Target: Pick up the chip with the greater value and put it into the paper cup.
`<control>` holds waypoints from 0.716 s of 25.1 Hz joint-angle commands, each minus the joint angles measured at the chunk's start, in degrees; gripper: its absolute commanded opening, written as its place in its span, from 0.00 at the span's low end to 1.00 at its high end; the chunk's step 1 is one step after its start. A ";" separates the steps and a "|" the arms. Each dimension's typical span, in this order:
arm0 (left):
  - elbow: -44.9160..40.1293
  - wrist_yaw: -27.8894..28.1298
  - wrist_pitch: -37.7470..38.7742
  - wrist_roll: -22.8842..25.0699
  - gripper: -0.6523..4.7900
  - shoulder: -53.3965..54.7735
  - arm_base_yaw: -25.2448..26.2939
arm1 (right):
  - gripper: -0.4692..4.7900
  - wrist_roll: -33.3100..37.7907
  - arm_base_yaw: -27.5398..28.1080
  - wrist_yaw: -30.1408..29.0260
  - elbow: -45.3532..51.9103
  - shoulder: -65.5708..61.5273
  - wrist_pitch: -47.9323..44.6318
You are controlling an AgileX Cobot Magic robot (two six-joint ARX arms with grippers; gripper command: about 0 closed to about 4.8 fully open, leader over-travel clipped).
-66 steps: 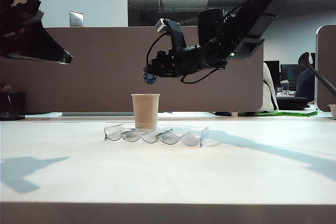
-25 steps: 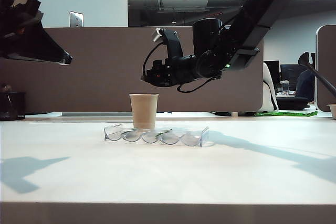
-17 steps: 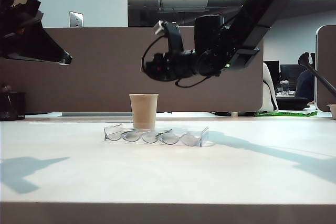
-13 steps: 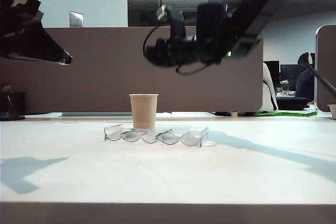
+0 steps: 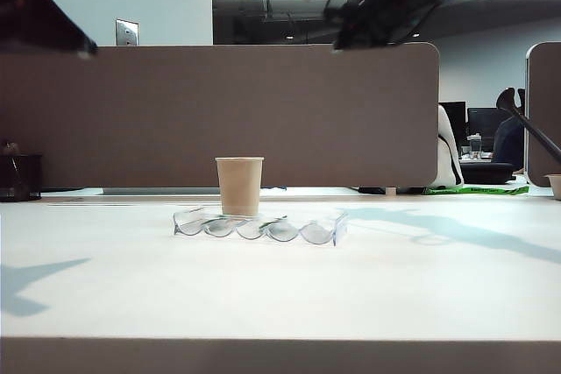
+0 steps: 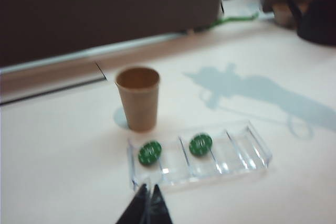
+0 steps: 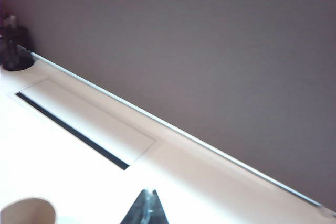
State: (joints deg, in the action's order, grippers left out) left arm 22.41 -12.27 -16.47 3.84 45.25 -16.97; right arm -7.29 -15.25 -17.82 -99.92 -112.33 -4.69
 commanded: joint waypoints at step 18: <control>0.20 6.40 19.58 -5.81 0.11 -28.59 0.28 | 0.09 2.78 17.77 -3.32 67.14 60.63 -13.51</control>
State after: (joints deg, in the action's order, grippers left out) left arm 22.41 -7.20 2.20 -1.26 17.43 -16.80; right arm -5.37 2.48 -21.10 -34.61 -54.13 -16.21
